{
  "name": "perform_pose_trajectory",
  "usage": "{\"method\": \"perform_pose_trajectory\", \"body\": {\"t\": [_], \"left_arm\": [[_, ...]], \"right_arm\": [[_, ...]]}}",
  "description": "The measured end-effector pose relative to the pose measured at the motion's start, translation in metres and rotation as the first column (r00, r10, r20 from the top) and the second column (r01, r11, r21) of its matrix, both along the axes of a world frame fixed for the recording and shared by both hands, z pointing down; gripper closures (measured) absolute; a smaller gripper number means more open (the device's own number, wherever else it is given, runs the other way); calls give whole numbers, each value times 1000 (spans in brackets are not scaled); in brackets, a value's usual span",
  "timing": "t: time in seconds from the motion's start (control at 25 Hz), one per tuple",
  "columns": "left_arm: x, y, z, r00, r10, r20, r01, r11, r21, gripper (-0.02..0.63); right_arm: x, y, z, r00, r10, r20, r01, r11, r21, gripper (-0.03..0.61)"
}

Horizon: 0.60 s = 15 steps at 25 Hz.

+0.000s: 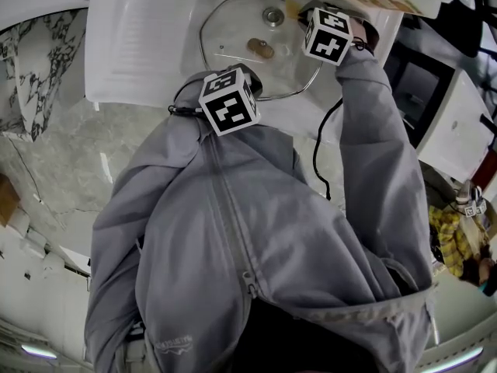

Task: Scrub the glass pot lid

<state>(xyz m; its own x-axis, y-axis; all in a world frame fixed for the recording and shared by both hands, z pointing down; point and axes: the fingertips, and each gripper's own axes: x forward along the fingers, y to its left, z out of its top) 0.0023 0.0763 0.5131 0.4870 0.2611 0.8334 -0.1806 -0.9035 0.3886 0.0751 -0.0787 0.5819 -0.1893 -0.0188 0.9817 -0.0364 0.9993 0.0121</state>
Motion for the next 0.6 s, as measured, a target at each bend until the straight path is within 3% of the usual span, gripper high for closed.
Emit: {"method": "perform_pose_trajectory", "body": {"t": [0.28, 0.6], "left_arm": [[-4, -2, 7, 999, -40, 19, 40, 999, -29, 607], [-5, -4, 12, 997, -53, 60, 54, 998, -18, 607]], "right_arm": [[-5, 4, 37, 989, -125, -84, 125, 992, -3, 549], [2, 12, 52, 990, -98, -106, 93, 995, -44, 549]]}}
